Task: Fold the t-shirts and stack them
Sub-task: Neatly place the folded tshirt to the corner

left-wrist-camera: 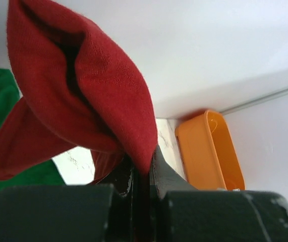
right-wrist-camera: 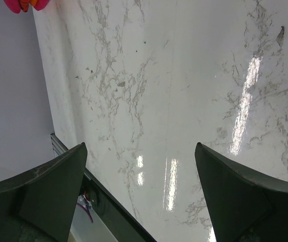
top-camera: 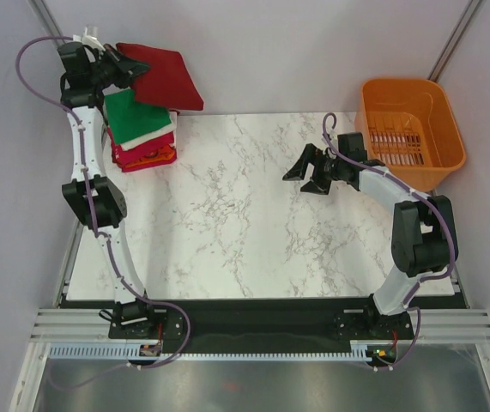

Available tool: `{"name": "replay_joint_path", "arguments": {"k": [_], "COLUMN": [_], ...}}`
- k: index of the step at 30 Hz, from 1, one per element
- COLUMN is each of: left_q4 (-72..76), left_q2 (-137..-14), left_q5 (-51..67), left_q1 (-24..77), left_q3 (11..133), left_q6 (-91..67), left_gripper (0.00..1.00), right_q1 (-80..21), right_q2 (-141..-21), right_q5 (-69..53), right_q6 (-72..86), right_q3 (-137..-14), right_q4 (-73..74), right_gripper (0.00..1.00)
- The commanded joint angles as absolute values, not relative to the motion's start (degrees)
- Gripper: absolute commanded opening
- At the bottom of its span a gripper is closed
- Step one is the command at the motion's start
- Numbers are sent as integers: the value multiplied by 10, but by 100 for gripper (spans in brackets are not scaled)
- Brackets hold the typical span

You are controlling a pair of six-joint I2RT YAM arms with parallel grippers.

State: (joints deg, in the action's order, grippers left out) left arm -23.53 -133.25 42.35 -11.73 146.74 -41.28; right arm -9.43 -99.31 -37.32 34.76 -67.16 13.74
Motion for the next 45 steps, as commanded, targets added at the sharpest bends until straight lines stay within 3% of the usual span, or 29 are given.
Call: {"name": "replay_joint_path", "arguments": {"k": [1, 11, 17, 28, 31, 34, 39, 42, 43, 44, 45], "left_q4": [-170, -170, -190, -279, -292, -301, -301, -302, -302, -303, -305], "left_q2": [-1282, -1263, -1202, -1209, -1216, -1225, -1301, -1325, -1330, -1330, -1328], "left_q5": [475, 501, 467, 448, 432, 412, 481, 492, 486, 480, 465], "left_q1": [-140, -184, -200, -246, -247, -247, -241, -235, -235, -236, -234], "left_q3": [1498, 1462, 1327, 1310, 1289, 1261, 1288, 1310, 1310, 1309, 1308], "left_q6": [-470, -465, -409, -367, -351, -333, -328, -323, -321, -318, -317], "left_gripper": [2, 2, 2, 2, 12, 28, 44, 66, 86, 97, 100], "right_q1": [-96, -95, -96, -105, -105, -106, -108, -110, -109, -110, -111], "right_q2": [-973, -973, -974, -985, -987, -987, -991, -992, -993, -992, -992], "right_q5": [-386, -389, -389, -389, -389, -388, -388, -388, -387, -388, -388], "right_q6": [352, 355, 355, 356, 356, 356, 354, 353, 354, 353, 352], "right_q3": [-669, -667, -663, -664, -664, -663, -664, -666, -665, -665, -666], "right_q4": [114, 110, 108, 107, 106, 106, 105, 106, 105, 107, 107], "right_gripper": [96, 97, 97, 97, 97, 97, 97, 97, 97, 97, 97]}}
